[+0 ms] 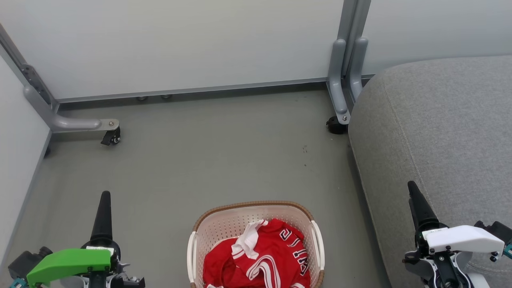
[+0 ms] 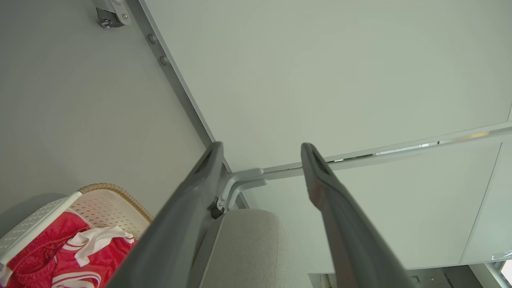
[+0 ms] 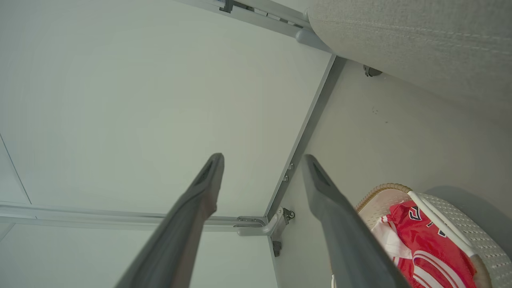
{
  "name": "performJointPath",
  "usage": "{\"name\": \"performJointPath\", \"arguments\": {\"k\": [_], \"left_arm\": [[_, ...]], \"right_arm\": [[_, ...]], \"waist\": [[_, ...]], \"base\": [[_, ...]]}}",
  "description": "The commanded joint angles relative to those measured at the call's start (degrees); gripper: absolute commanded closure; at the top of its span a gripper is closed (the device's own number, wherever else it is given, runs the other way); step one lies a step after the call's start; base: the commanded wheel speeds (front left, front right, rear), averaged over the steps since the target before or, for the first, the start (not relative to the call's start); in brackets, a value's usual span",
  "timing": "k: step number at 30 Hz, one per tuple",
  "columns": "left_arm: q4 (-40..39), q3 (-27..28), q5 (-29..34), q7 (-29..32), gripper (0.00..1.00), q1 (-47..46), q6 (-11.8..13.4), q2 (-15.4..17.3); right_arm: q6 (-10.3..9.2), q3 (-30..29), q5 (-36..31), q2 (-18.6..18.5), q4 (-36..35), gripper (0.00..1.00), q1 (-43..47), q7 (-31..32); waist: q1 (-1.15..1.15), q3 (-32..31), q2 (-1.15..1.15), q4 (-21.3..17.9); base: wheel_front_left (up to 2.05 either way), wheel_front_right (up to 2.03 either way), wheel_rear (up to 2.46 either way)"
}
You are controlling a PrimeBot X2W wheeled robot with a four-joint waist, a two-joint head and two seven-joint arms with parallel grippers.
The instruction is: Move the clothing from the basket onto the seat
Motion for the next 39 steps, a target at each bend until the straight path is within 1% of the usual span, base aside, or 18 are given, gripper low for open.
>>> {"name": "performJointPath", "arguments": {"k": [1, 7, 11, 15, 23, 30, 39], "left_arm": [[-2.1, 0.0, 3.2, -0.7, 0.00, 0.0, 0.6, 0.2], [-5.2, -1.7, 11.5, -2.1, 0.00, 0.7, 2.7, 0.3], [-6.6, -3.2, 16.6, -3.0, 0.00, 1.3, 4.2, 0.3], [-7.3, -4.8, 21.6, -3.8, 0.00, 1.9, 5.1, 0.3], [-8.1, -6.8, 28.7, -5.4, 0.00, 2.8, 7.5, 0.4], [-8.3, -7.8, 34.2, -6.7, 0.00, 3.2, 8.5, 0.4], [-8.6, -9.3, 40.8, -8.2, 0.00, 4.0, 9.0, 0.4]], "right_arm": [[0.02, 0.3, -3.0, -0.3, -1.6, 0.00, -0.1, -0.8], [0.03, 1.3, -10.3, -0.4, -3.2, 0.00, 0.3, -2.2], [0.03, 1.3, -13.5, -0.4, -4.1, 0.00, 0.5, -3.0], [0.03, 1.5, -17.0, -0.4, -5.0, 0.00, 0.7, -3.9], [0.03, 3.4, -24.9, -0.5, -6.1, 0.00, 1.2, -5.5], [0.04, 4.5, -30.2, -0.5, -6.8, 0.00, 1.7, -6.7], [0.04, 5.5, -36.6, -0.6, -7.1, 0.00, 2.2, -8.3]], "waist": [[0.00, 0.0, 0.00, 0.0], [0.00, 0.0, 0.00, -0.1], [0.00, -0.1, 0.00, -0.2], [0.00, -0.2, 0.00, -0.2], [0.00, -0.3, 0.00, -0.2], [0.00, -0.4, 0.00, -0.1], [0.00, -0.6, 0.00, 0.0]], "base": [[0.00, 0.00, 0.00], [0.00, 0.00, 0.00], [0.00, 0.00, 0.00], [0.00, 0.00, 0.00], [0.00, 0.00, 0.00], [0.00, 0.00, 0.00], [0.00, 0.00, 0.00]]}}
